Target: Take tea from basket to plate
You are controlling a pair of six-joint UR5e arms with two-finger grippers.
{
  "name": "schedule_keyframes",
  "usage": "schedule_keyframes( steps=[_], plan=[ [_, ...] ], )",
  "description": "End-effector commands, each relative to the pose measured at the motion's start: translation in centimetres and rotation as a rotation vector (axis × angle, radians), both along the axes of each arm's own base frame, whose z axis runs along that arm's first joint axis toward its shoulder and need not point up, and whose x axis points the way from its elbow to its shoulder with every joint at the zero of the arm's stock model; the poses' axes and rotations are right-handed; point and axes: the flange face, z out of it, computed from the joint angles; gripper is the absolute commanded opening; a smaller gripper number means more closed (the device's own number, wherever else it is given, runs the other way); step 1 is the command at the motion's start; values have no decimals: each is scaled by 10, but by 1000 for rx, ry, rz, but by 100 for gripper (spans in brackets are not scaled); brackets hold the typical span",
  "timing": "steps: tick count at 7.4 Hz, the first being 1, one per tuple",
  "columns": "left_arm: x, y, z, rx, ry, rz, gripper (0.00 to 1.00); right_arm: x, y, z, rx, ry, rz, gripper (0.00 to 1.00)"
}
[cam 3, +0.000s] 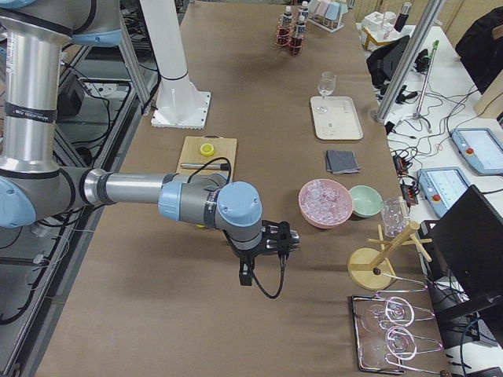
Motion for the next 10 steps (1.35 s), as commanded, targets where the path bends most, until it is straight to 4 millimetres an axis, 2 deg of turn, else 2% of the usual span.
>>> schedule_keyframes(
  steps=[1, 3, 8, 10],
  plan=[
    [-1, 9, 7, 1, -8, 0, 96, 0, 0, 0, -2, 0, 0, 100],
    [-9, 6, 14, 74, -91, 46, 95, 0, 0, 0, -2, 0, 0, 100],
    [-11, 6, 23, -9, -94, -9, 97, 0, 0, 0, 0, 0, 0, 100],
    [-12, 4, 19, 5, -94, -10, 72, 0, -1, -1, 3, 0, 0, 100]
  ],
)
